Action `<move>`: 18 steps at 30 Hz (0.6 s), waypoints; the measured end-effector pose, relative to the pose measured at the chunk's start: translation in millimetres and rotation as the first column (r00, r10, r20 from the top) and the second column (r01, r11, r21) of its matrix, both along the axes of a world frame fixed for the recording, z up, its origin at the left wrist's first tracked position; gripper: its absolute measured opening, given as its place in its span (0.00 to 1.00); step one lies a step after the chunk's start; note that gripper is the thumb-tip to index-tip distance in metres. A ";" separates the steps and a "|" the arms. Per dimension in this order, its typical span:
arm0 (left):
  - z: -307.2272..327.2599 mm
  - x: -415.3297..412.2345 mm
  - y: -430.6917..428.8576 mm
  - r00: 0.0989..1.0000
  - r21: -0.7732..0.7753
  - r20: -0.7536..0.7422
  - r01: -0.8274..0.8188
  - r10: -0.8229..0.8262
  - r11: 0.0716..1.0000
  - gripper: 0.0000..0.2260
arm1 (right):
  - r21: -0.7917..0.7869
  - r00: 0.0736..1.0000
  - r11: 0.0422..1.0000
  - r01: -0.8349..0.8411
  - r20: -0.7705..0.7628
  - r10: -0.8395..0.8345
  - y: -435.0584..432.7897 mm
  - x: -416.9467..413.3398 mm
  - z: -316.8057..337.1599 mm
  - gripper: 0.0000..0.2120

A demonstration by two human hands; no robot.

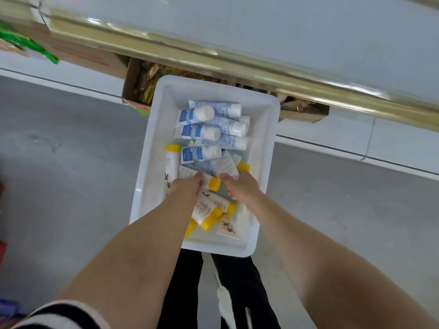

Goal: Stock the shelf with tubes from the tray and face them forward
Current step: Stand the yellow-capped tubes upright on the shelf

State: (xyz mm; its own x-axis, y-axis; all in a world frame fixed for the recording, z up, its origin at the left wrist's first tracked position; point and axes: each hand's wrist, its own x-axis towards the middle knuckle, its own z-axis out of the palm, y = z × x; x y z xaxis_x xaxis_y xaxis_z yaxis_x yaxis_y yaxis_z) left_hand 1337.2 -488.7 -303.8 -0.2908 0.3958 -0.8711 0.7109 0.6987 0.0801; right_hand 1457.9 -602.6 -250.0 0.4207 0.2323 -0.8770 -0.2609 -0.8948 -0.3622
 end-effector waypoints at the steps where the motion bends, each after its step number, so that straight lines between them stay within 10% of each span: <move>1: 10.1 3.1 -0.5 0.999 -0.025 0.048 0.000 0.001 1.000 0.39 | 0.002 0.999 0.999 0.042 -0.030 -0.042 -2.1 -0.8 1.2 0.36; 5: 67.1 14.0 -8.9 0.975 -0.190 0.182 -0.092 0.127 0.978 0.13 | -0.028 0.956 0.965 0.261 -0.130 -0.262 -13.7 -2.2 27.4 0.25; 10: 143.4 2.5 -5.3 0.926 -0.283 0.329 -0.092 0.187 0.955 0.12 | 0.050 0.744 0.766 0.641 -0.285 -0.604 -24.5 -10.2 93.9 0.11; 18: 296.0 24.0 47.5 0.639 -0.095 0.769 0.112 0.001 0.989 0.08 | 0.458 0.701 0.545 0.702 -0.309 -0.643 6.8 1.0 235.8 0.11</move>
State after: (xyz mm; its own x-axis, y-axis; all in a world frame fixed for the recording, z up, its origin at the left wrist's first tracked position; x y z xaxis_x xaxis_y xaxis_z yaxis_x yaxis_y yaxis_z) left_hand 1361.2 -441.2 -7.8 0.5211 0.2632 -0.8119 0.4720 0.7036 0.5311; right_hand 1458.9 -595.8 -14.2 0.5685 0.3279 -0.7545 -0.7654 -0.1253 -0.6312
